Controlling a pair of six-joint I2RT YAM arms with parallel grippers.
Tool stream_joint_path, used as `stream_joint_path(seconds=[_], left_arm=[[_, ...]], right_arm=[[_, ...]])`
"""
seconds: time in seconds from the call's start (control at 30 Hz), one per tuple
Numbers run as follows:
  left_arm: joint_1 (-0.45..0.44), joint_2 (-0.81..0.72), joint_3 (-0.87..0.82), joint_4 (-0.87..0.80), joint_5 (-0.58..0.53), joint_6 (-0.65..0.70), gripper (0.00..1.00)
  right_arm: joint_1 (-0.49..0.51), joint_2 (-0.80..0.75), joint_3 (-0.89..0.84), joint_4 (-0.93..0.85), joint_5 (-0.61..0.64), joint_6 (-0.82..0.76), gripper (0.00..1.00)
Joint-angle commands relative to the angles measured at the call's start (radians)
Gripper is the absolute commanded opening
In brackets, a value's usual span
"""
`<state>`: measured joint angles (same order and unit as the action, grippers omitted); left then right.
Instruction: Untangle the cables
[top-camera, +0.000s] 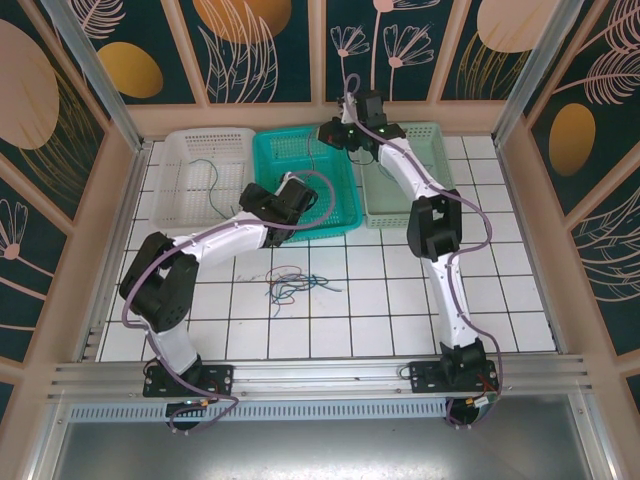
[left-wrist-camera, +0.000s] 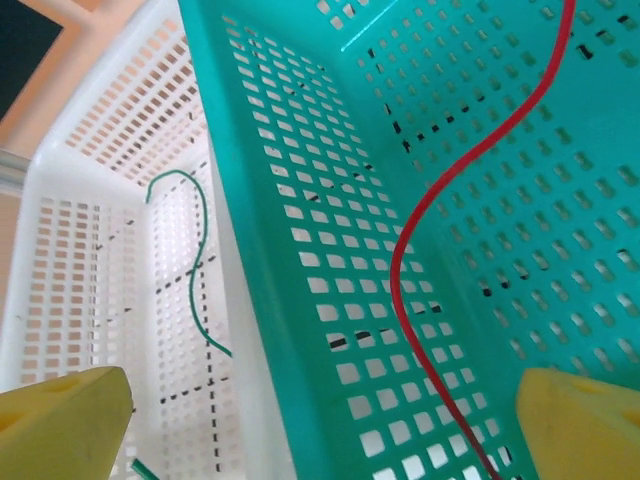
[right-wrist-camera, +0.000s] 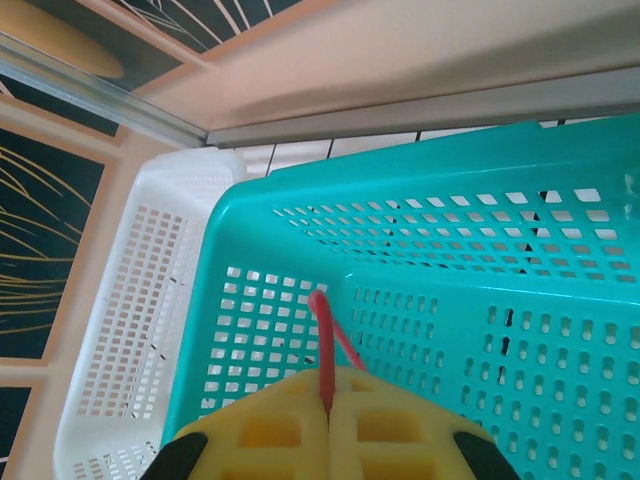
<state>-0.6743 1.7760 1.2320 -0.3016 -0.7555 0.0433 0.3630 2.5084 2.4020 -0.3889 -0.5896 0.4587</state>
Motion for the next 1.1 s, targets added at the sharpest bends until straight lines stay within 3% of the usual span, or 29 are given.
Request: stream_joint_path(seconds=[0.0,0.3,0.37,0.53,0.6,0.67,0.73,1.07], left_arm=[[-0.002,-0.05,0.034,-0.064,-0.046,-0.003,0.98],[-0.002,-0.191,0.056,-0.041,-0.076,-0.018,0.99],[-0.002,-0.222,0.054,-0.042,-0.054,-0.041,0.99],[-0.001,-0.251,0.051,-0.107,0.166,-0.126,0.98],[-0.002,-0.247,0.027,-0.118,0.251,-0.172,0.9],[-0.001,-0.252,-0.005,-0.117,0.313,-0.214,0.8],[-0.001,-0.26,-0.036,-0.115,0.35,-0.253,0.75],[0.005,-0.28,-0.148,-0.115,0.473,-0.392,0.76]], right_arm=[[-0.014,0.02,0.051,-0.025,0.033,0.019,0.0],[-0.013,0.038,0.058,-0.091,0.05,0.017,0.0],[-0.01,0.04,0.057,-0.116,0.046,0.006,0.07],[0.002,0.037,0.04,-0.194,0.115,-0.027,0.12],[0.003,0.036,0.017,-0.206,0.126,-0.032,0.14],[0.005,0.036,-0.003,-0.211,0.124,-0.039,0.29],[0.007,0.036,-0.019,-0.216,0.138,-0.046,0.42],[0.011,0.03,-0.045,-0.211,0.173,-0.06,0.52]])
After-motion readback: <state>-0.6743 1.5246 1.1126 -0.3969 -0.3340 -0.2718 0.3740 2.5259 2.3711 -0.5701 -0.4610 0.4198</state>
